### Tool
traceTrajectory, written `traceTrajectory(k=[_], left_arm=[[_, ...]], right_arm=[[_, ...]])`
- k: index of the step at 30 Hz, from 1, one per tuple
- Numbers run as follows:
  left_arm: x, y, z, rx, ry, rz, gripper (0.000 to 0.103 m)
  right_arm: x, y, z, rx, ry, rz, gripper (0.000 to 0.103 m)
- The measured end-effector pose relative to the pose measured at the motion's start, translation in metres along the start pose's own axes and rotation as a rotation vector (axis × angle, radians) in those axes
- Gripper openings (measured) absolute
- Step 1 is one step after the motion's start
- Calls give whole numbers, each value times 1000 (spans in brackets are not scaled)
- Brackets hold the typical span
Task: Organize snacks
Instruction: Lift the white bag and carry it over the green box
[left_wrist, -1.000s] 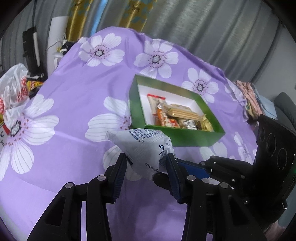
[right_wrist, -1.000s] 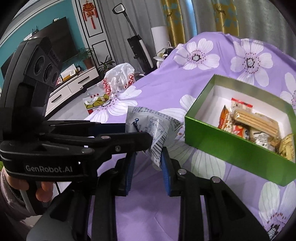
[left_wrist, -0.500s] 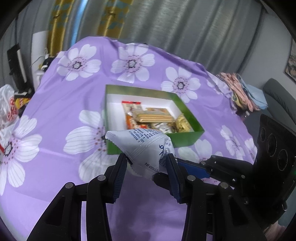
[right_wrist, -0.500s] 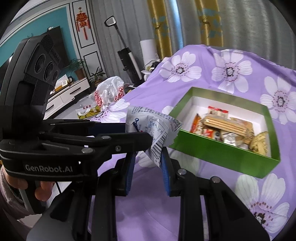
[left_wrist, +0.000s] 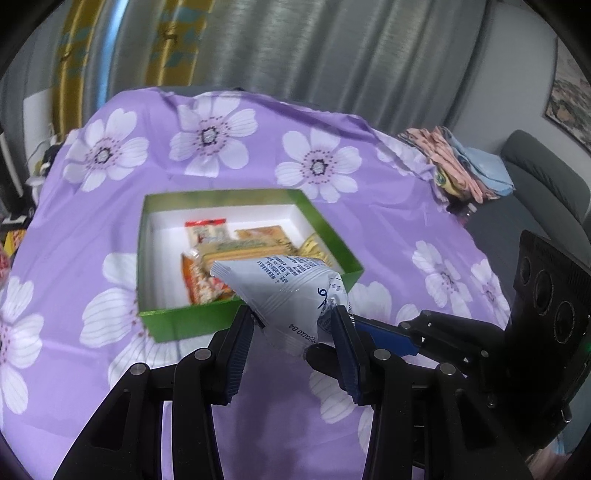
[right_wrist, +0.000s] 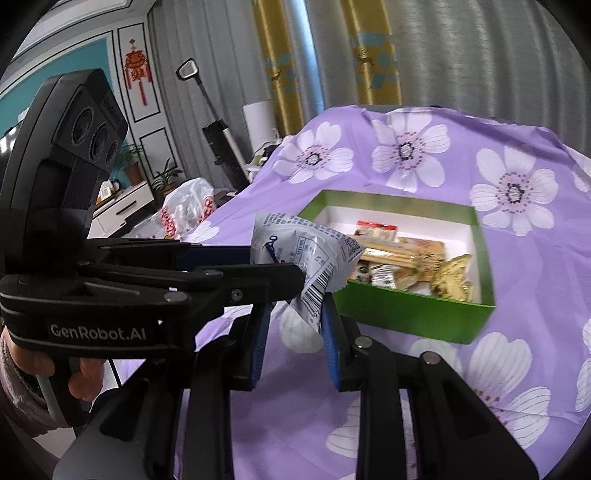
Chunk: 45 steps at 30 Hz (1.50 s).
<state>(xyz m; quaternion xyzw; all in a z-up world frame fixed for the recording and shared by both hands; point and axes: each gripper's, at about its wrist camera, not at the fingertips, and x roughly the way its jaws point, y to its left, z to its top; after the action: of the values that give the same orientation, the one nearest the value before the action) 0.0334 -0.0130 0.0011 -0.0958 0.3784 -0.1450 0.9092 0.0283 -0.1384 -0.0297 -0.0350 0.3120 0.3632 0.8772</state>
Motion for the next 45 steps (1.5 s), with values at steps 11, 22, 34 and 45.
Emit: traceTrajectory(k=[11,22,34,45], left_arm=[[17,-17,31,58,-22,-12,44],[37,-14,56,79,-24,-4,44],[61,3,72,59,-8,5,44],[76,14,73,42,12,3,44]], right_arm=[[-7,-30,16,26,-57,-31,28],[7,-51,34,39,-63,-41,28],[32,-66,49,43,-38,-47,28],[46,-71,50,46,-10,-52,28]])
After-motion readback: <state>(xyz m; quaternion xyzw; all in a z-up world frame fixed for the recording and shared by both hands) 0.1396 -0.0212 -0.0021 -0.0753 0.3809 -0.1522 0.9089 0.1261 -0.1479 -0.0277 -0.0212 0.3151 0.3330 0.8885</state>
